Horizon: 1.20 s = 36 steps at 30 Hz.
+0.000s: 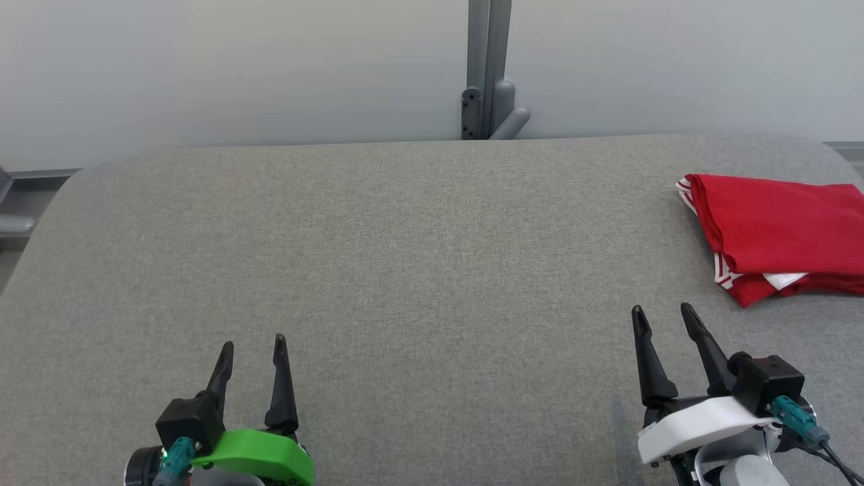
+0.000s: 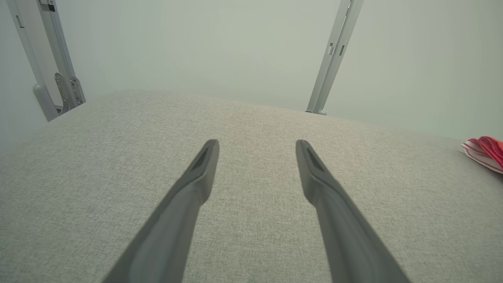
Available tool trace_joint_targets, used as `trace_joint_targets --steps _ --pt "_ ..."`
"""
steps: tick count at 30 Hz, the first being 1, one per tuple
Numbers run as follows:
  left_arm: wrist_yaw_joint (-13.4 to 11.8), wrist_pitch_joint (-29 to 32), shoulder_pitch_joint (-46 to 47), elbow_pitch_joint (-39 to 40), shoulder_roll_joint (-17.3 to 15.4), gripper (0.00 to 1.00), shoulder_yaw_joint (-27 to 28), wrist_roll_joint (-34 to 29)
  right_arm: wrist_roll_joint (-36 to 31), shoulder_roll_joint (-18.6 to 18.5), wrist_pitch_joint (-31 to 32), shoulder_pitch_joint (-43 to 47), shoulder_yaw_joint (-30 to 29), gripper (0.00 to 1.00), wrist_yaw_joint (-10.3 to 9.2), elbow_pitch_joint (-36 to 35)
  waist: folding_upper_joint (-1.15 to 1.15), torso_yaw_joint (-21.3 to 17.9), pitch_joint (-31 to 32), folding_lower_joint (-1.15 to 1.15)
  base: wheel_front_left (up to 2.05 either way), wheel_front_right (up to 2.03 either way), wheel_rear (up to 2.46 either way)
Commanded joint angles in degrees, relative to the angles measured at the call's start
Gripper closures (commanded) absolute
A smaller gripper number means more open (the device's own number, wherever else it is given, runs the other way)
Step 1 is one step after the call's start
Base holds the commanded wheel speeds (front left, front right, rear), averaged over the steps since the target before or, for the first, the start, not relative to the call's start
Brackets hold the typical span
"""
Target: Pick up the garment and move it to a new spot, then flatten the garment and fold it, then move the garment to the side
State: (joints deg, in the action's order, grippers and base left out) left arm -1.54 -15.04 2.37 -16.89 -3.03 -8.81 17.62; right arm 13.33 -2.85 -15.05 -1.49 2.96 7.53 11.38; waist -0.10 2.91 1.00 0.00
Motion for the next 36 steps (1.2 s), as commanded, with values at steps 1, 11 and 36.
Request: trace_joint_targets --steps 1,11,36 --pt "0.2 -0.1 -0.7 -0.1 -0.1 0.00 0.1 0.2 -0.1 -0.1 -0.2 0.6 0.1 0.00 -0.09 0.1 0.10 -0.1 0.0 0.00 0.00 0.00 0.00" --pt "0.5 -0.1 -0.8 -0.7 -0.1 0.00 -0.1 0.0 -0.3 -0.1 -0.2 1.0 0.0 0.00 -0.09 0.3 0.10 0.0 0.2 0.00 0.00 0.00 0.00" --pt "2.4 5.9 1.3 -3.1 0.1 1.00 2.8 18.1 19.5 -0.1 4.7 0.3 -2.7 1.00 0.00 1.8 0.02 -0.5 0.0 0.00 0.00 0.00 0.00"
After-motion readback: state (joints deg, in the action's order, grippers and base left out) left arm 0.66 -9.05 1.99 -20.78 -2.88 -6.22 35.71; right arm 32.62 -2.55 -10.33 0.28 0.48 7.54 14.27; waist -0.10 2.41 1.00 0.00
